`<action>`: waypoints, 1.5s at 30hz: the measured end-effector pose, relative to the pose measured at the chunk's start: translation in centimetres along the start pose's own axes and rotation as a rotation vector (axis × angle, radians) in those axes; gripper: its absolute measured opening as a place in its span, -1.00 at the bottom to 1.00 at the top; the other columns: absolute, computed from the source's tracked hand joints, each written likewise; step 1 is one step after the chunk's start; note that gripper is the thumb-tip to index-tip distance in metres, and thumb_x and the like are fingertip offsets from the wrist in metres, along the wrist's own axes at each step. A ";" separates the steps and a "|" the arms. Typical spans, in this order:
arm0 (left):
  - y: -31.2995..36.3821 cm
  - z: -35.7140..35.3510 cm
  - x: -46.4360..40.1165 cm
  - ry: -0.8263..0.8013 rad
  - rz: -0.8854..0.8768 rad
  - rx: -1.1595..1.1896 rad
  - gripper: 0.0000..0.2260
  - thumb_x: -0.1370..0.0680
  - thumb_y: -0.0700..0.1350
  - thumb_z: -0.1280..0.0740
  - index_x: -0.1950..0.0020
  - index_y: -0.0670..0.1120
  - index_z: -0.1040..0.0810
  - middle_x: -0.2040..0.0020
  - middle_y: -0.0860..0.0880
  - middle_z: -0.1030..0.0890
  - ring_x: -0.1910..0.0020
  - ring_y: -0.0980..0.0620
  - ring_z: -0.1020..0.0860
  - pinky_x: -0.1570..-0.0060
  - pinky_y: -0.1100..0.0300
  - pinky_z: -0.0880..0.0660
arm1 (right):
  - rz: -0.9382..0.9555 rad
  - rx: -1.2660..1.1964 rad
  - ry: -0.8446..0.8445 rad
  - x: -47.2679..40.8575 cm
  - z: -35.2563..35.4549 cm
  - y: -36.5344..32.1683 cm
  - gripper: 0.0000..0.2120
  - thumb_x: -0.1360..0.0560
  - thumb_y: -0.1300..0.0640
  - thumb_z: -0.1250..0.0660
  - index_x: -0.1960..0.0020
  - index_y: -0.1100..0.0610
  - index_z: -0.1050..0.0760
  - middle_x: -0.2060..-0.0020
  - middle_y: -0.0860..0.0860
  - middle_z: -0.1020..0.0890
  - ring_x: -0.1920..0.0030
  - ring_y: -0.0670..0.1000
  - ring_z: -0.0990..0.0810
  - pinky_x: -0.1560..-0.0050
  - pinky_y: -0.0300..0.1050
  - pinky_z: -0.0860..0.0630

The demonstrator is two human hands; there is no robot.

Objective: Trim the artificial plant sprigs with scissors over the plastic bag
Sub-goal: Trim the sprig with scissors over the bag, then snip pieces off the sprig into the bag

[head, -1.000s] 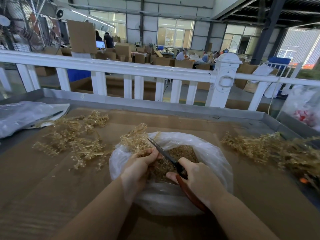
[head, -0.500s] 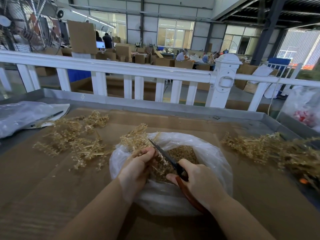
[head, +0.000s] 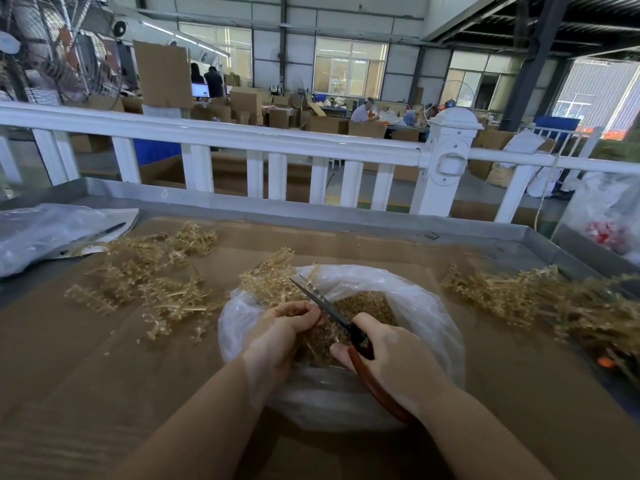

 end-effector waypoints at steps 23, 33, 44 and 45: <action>-0.1 0.4 -0.2 -0.008 0.043 -0.022 -0.90 -0.45 -0.39 -0.37 0.16 -0.21 -0.56 0.37 -0.13 -0.65 0.41 0.00 -0.65 0.47 0.27 -0.53 | -0.014 -0.005 -0.010 -0.2 -0.1 0.2 -0.70 -0.52 -0.25 -0.20 0.10 -0.01 -0.43 0.33 -0.13 -0.53 0.32 -0.14 -0.52 0.29 -0.32 -0.43; -0.3 0.6 -0.6 -0.015 0.015 -0.097 -0.90 -0.44 -0.38 -0.39 0.12 -0.21 -0.58 0.34 -0.11 -0.66 0.34 0.03 -0.65 0.39 0.24 -0.56 | -0.014 -0.066 0.011 -0.2 0.3 0.1 -0.66 -0.48 -0.28 -0.22 0.08 0.00 -0.46 0.31 -0.10 -0.56 0.30 -0.16 -0.53 0.26 -0.31 -0.44; -0.8 0.7 -0.5 -0.043 -0.045 -0.105 -0.94 -0.43 -0.26 -0.43 0.12 -0.19 -0.62 0.16 -0.22 -0.67 0.15 -0.11 -0.66 0.12 0.10 -0.63 | -0.116 -0.317 0.097 -1.0 0.8 -0.3 -0.90 -0.47 0.01 -0.41 0.06 -0.02 -0.53 0.24 -0.13 -0.61 0.17 -0.20 -0.57 0.10 -0.35 -0.49; -0.8 0.8 -0.5 -0.056 -0.043 -0.120 -0.88 -0.41 -0.23 -0.44 0.08 -0.21 -0.62 0.11 -0.24 -0.67 0.12 -0.13 -0.66 0.12 0.09 -0.63 | -0.115 -0.331 0.092 -1.1 0.8 -0.4 -0.89 -0.47 0.07 -0.42 0.03 -0.02 -0.54 0.21 -0.13 -0.63 0.15 -0.19 -0.59 0.07 -0.34 -0.51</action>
Point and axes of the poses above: each hand's wrist, its own x-axis away from the middle knuckle, its own z-axis out of the back of the hand, y = z × x, the point moved 2 cm from there along -x, towards the middle knuckle
